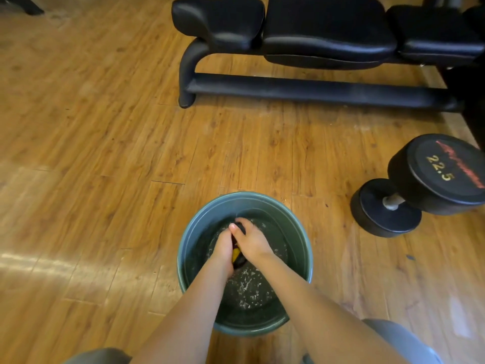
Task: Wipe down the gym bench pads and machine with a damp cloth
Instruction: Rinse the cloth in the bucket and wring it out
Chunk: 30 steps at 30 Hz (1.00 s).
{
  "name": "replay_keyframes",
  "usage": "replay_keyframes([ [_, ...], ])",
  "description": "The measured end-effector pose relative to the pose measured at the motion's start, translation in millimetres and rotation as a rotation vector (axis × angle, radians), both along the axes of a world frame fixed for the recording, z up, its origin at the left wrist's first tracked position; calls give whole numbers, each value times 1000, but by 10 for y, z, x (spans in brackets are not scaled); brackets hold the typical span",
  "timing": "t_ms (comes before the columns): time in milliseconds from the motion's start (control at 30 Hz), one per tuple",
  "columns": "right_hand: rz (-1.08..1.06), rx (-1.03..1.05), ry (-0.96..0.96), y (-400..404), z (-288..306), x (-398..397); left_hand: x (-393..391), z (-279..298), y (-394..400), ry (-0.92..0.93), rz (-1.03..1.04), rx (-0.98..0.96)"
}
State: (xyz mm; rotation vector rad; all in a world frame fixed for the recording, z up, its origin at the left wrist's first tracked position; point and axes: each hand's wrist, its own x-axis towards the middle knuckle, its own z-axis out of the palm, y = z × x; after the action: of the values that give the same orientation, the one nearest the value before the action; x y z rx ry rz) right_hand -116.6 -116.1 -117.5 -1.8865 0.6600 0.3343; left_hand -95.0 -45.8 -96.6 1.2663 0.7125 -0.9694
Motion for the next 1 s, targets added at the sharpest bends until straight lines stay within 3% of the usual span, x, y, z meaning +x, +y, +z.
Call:
replay_keyframes([
  [100, -202, -21, 3, 20, -41, -39, -20, -190, -56, -195, -188, 308],
  [167, -370, 79, 56, 45, -58, -12, -10, -233, -82, -356, -288, 531],
  [367, -185, 115, 336, -18, 2, 73, 53, -200, -79, -720, -539, 731],
  [433, -269, 317, 264, -21, -11, 59, 49, -188, -77, -858, -641, 782],
  [500, -325, 349, 255, -2, 0, 57, 24, -220, -47, -968, -687, 804],
  [567, -285, 109, 237, 0, 2, 38, 6, -260, -19, -1004, -733, 807],
  [633, -349, -27, 173, -34, 17, 21, 8, -311, -24, -913, -704, 757],
  [733, -488, 38, 207, -179, -69, 30, 68, -242, -37, -396, -563, 612],
  [833, -612, 413, 293, -211, -43, 91, 116, -61, -28, 102, -128, 182],
  [900, -520, 463, 242, -119, 36, 131, 159, 1, -41, 161, 163, 7],
  [1000, -44, -1, 16, 12, 121, 77, 235, 14, -148, 49, 281, 106],
])
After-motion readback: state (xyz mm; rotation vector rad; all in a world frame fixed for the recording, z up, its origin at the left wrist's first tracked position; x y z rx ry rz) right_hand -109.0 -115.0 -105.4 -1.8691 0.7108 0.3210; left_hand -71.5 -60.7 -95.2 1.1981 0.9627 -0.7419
